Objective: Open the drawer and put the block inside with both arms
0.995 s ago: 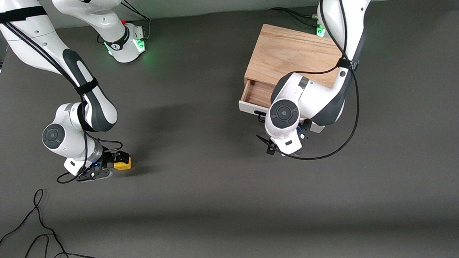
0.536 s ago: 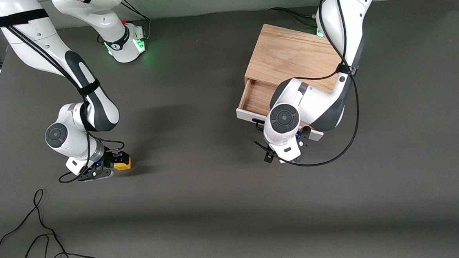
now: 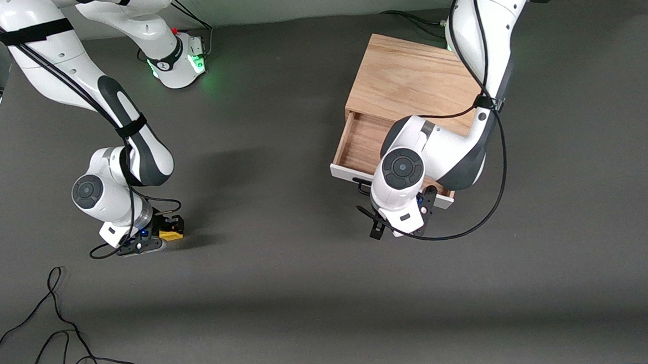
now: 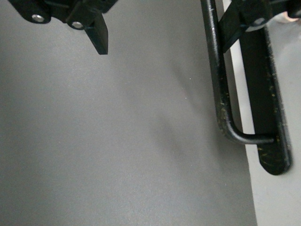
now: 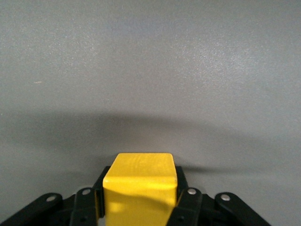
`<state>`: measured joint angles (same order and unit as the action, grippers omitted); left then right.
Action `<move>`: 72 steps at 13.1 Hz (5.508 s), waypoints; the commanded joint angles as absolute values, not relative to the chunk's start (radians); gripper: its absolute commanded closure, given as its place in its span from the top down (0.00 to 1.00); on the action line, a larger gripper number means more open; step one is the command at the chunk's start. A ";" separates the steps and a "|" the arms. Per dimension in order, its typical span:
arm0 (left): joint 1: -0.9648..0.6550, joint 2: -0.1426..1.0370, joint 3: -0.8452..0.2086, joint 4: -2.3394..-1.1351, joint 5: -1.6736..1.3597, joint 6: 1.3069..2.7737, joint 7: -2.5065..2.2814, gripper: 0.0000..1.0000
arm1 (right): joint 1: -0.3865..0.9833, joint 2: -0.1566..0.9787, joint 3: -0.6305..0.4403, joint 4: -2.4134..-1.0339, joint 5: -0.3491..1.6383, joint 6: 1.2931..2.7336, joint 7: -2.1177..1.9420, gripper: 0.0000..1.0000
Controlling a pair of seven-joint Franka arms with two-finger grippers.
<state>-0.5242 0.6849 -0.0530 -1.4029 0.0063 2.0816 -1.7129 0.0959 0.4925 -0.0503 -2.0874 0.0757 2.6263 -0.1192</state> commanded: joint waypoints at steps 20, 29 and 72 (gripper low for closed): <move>-0.080 0.217 -0.025 -1.386 -0.028 1.471 -0.472 1.00 | 0.584 0.474 -0.049 -1.105 0.104 1.546 0.703 0.08; -0.015 0.083 -0.015 -1.511 0.020 1.479 -0.132 1.00 | 0.827 0.741 -0.002 -0.971 0.094 1.811 1.069 0.09; -0.049 0.012 -0.002 -1.598 0.018 1.537 0.026 1.00 | 0.388 -0.032 -0.245 -1.804 0.106 1.901 0.410 1.00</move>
